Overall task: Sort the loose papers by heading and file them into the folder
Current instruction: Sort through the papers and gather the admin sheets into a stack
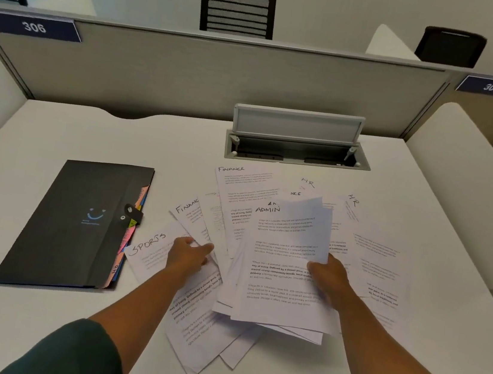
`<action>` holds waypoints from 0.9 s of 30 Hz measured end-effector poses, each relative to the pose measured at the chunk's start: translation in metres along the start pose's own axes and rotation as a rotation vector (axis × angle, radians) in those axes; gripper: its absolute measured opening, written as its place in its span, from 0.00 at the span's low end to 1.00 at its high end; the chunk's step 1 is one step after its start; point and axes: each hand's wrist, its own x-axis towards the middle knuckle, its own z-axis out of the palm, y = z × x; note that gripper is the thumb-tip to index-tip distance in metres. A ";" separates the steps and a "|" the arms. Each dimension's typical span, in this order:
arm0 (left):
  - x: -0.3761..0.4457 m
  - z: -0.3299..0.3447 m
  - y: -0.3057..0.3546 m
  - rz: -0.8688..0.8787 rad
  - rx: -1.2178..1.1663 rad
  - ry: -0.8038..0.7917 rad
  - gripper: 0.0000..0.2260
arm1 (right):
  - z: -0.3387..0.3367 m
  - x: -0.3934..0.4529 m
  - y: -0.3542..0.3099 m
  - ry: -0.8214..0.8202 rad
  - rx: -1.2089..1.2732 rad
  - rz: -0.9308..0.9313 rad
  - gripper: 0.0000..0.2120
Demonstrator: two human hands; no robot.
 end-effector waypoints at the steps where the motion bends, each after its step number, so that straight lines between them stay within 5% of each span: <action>1: -0.001 0.004 0.001 0.003 -0.013 -0.005 0.31 | 0.000 -0.001 0.000 -0.003 -0.002 0.007 0.14; 8: -0.002 0.029 0.003 -0.022 -0.067 -0.128 0.20 | -0.001 -0.004 0.005 -0.090 -0.076 0.064 0.15; 14: 0.001 0.029 0.011 0.012 -0.069 -0.102 0.08 | -0.008 -0.004 0.007 0.018 -0.001 0.084 0.14; 27: 0.015 -0.072 0.008 -0.018 0.351 -0.148 0.20 | 0.022 -0.013 -0.012 0.193 0.101 0.062 0.08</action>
